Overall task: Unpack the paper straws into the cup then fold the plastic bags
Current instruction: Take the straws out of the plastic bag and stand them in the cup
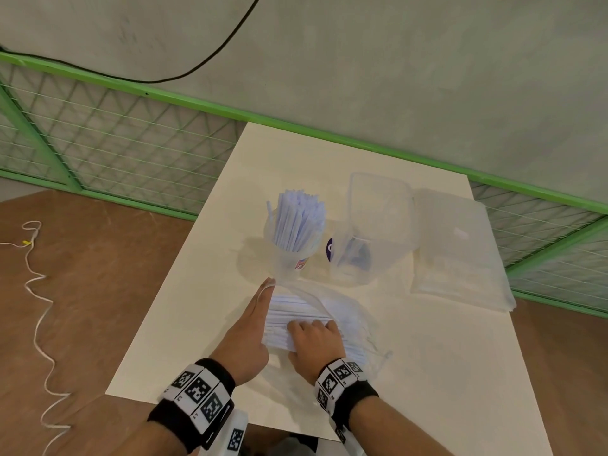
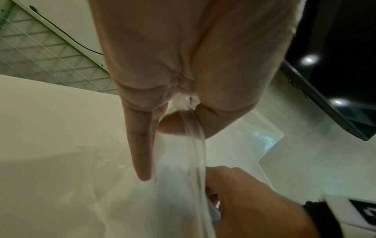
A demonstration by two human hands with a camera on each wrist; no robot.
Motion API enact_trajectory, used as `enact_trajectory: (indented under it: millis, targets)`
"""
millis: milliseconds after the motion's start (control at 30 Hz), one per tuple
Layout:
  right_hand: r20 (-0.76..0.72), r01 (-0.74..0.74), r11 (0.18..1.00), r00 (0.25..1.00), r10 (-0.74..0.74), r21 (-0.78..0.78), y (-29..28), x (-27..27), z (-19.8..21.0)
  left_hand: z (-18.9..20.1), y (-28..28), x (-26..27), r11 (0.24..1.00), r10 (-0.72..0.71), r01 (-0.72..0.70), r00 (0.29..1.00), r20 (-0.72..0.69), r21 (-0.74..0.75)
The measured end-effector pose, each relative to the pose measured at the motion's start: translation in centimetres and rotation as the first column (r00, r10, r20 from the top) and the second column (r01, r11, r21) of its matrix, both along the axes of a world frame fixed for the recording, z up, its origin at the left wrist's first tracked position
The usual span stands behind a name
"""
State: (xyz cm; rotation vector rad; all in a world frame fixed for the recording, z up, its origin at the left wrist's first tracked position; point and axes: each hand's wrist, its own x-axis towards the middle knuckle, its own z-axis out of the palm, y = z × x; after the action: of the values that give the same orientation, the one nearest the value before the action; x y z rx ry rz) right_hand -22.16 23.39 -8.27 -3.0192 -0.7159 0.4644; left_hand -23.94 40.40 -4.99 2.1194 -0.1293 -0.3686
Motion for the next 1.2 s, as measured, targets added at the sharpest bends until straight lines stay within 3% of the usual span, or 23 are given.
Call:
enact_trajectory:
  millis: [433, 500, 600, 733, 800, 867, 933, 1200]
  targets:
    - [-0.043, -0.064, 0.992, 0.997, 0.059, -0.113, 0.8, 0.4, 0.6, 0.4, 0.1, 0.1, 1.000, 0.002, -0.002, 1.000, 0.001, 0.001]
    - [-0.041, -0.049, 0.997, 0.998, 0.047, -0.054, 0.5, 0.2, 0.9, 0.3, 0.2, 0.1, 1.000, 0.002, -0.002, 1.000, 0.000, 0.005]
    - [-0.075, 0.074, 0.984, 0.995, -0.062, 0.165, -0.7, 0.1, 1.9, 0.1, 0.5, 0.2, 1.000, 0.003, -0.003, 1.000, -0.006, 0.002]
    - [-0.103, 0.227, 0.843, 0.974, -0.203, 0.488, -1.8, -0.2, 3.9, 0.3, 0.6, 0.3, 1.000, 0.015, -0.015, 1.000, -0.006, 0.014]
    - [-0.192, 0.352, 0.646, 0.932, -0.307, 0.677, -1.9, -0.8, 5.0, 0.5, 0.5, 0.4, 1.000, 0.018, -0.017, 1.000, -0.007, 0.022]
    - [-0.324, 0.473, 0.426, 0.867, -0.378, 0.771, -1.7, -1.3, 6.1, 0.6, 0.4, 0.5, 1.000, 0.014, -0.014, 1.000, -0.004, 0.021]
    - [-0.416, 0.537, 0.321, 0.828, -0.376, 0.780, -1.6, -1.5, 6.2, 0.5, 0.4, 0.6, 1.000, 0.009, -0.009, 1.000, 0.000, 0.020]
    - [-0.394, 0.546, 0.437, 0.831, -0.393, 0.715, -3.1, -1.0, 6.0, 0.3, 0.5, 0.4, 1.000, 0.007, -0.007, 1.000, -0.002, 0.022]
